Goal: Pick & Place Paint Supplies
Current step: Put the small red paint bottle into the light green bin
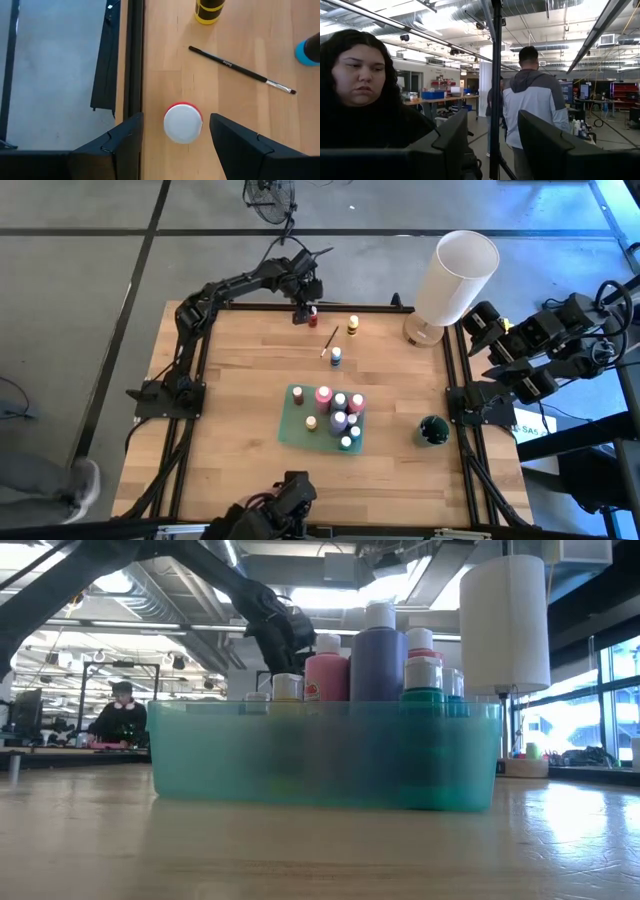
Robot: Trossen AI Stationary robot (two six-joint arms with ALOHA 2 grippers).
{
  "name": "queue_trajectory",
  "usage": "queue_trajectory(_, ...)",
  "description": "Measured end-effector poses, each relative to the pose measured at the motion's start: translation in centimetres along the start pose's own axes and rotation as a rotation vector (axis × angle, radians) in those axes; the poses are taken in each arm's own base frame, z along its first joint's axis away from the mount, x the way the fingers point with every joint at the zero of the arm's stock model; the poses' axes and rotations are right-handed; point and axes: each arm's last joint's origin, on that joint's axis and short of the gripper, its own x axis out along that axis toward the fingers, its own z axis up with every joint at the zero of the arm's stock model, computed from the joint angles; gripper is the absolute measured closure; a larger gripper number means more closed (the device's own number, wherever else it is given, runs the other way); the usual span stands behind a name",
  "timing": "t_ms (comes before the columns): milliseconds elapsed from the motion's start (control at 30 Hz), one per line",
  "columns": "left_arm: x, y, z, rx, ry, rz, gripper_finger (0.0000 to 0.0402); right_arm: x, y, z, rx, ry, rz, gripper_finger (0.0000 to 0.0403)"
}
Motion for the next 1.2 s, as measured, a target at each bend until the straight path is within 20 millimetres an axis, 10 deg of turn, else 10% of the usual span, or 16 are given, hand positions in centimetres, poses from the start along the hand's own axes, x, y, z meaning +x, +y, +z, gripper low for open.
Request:
queue_trajectory(867,1.6,-0.2,-0.3,-0.006,0.024,-0.03,0.018,0.0,0.0,-0.1,0.005,0.014,-0.001,0.0225)
queue_trajectory(1200,2.8,-0.3,-0.2,-0.008,0.023,-0.024,0.0238,0.0,0.0,-0.2,0.006,0.019,-0.002,0.0225)
